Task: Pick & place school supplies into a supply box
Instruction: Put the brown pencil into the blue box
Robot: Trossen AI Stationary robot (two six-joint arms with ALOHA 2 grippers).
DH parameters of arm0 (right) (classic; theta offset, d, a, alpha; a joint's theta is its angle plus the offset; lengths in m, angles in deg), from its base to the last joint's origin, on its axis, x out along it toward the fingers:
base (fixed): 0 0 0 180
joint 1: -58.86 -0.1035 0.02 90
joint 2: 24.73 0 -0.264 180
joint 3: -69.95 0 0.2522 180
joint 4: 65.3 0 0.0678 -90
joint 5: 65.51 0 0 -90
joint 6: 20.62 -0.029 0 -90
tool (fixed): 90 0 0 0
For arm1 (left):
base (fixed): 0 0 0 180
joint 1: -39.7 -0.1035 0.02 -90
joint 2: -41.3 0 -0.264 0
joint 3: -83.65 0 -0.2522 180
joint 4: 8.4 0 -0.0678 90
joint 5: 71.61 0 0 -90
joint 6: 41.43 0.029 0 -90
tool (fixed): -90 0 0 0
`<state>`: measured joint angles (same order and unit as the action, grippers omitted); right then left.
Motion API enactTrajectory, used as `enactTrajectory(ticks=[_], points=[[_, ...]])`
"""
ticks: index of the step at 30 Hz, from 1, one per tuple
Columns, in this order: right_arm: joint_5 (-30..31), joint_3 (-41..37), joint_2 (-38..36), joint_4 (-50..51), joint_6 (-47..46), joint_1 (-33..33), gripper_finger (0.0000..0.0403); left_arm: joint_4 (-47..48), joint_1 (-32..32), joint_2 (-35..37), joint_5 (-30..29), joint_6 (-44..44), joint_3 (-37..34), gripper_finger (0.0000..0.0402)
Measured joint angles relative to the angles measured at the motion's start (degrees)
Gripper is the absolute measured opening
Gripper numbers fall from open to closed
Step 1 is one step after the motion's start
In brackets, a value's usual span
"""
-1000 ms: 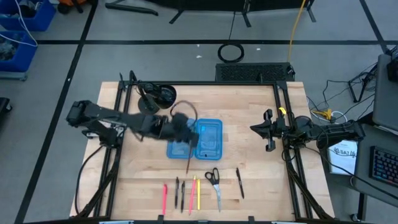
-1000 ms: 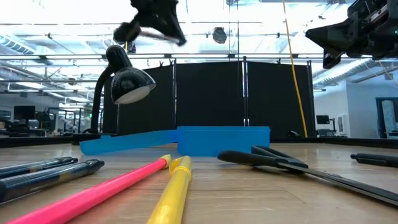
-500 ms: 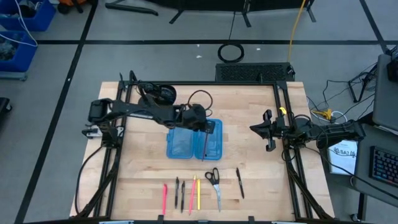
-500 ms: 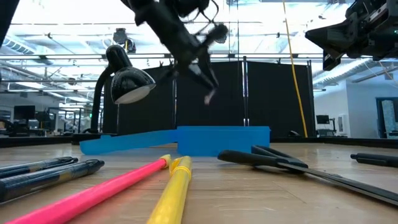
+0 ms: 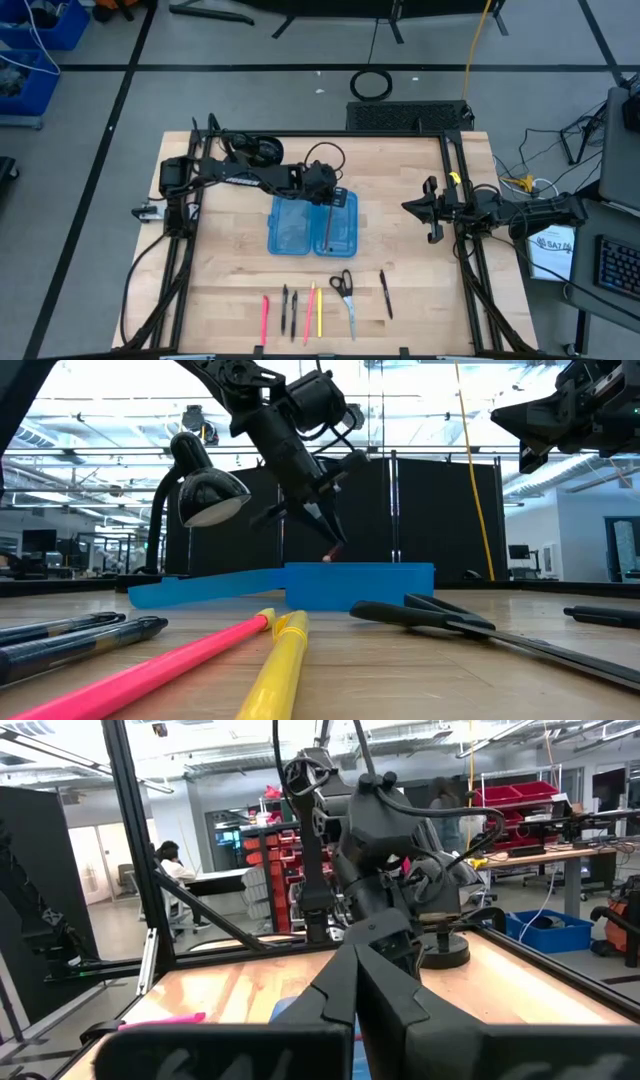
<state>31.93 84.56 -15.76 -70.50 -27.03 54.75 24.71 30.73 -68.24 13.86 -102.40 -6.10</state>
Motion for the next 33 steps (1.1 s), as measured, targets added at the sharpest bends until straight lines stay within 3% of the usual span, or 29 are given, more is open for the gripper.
enactTrajectory(ticks=[6,16,21,33], points=[[-0.02,-0.01,0.00,0.00,0.02,-0.01,0.0000,1.73,-0.23,-0.02,0.69,0.01,0.00,0.0018],[-0.02,-0.01,0.00,0.00,0.00,-0.01,0.0000,3.36,-0.11,-0.02,-3.04,0.36,0.00,0.0020],[-0.02,-0.01,0.00,0.00,0.00,-0.01,0.0000,3.30,0.12,-0.23,-3.31,0.50,0.00,0.0008],[-0.02,0.00,0.15,0.07,0.01,-0.01,0.0000,0.39,0.87,-7.94,-0.08,-1.05,-0.04,0.0011]])
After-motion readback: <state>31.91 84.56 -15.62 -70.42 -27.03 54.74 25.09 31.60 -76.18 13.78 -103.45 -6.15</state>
